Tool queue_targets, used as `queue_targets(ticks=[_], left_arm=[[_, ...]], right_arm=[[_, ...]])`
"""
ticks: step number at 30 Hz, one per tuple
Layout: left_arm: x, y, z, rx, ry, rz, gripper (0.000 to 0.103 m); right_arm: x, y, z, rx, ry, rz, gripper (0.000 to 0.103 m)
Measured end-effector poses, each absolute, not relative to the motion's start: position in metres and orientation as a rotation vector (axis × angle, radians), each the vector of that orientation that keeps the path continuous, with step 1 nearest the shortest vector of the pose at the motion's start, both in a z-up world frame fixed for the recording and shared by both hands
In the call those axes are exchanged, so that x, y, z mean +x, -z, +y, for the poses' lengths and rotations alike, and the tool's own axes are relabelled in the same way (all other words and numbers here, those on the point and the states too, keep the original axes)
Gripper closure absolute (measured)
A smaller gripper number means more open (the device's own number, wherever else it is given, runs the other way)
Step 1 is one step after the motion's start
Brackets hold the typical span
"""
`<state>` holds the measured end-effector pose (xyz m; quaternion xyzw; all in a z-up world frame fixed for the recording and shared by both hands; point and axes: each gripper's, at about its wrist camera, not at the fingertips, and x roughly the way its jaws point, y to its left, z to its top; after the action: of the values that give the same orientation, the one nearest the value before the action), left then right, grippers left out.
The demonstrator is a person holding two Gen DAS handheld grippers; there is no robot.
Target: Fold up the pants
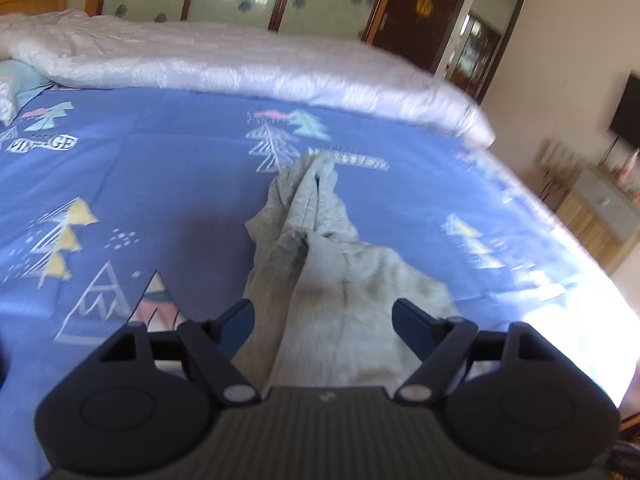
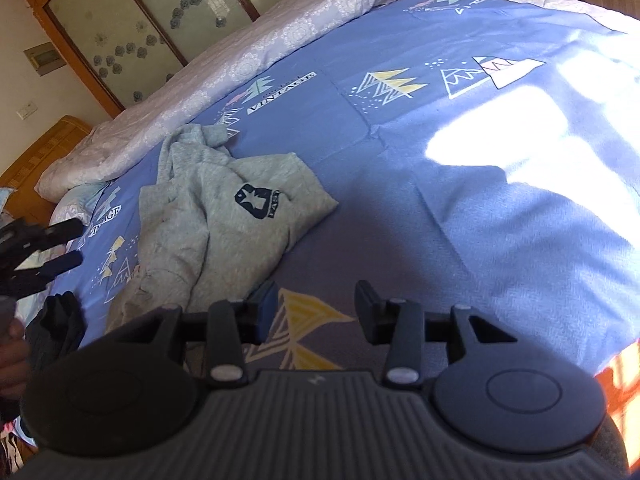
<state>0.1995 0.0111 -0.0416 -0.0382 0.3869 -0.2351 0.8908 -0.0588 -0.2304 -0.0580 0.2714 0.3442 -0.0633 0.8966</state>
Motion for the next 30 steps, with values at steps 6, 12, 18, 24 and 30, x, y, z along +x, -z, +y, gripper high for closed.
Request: queue_targets(ticks=[6, 12, 18, 24, 30], left_arm=[[0.231, 0.064, 0.006, -0.111, 0.494, 0.931, 0.095], [0.108, -0.021, 0.11, -0.232, 0.553, 0.655, 0.096], [0.002, -0.08, 0.222, -0.305, 0.347, 0.459, 0.096], [-0.032, -0.092, 0.256, -0.315, 0.2, 0.428, 0.096], [-0.046, -0.089, 0.296, -0.407, 0.101, 0.389, 0.096]], right_arm=[[-0.057, 0.064, -0.244, 0.581, 0.17, 0.733, 0.057], [-0.043, 0.06, -0.239, 0.53, 0.133, 0.724, 0.057], [-0.015, 0.047, -0.215, 0.466, 0.058, 0.7, 0.057], [0.056, 0.037, -0.197, 0.414, -0.042, 0.724, 0.057], [0.134, 0.03, -0.167, 0.456, -0.153, 0.787, 0.057]])
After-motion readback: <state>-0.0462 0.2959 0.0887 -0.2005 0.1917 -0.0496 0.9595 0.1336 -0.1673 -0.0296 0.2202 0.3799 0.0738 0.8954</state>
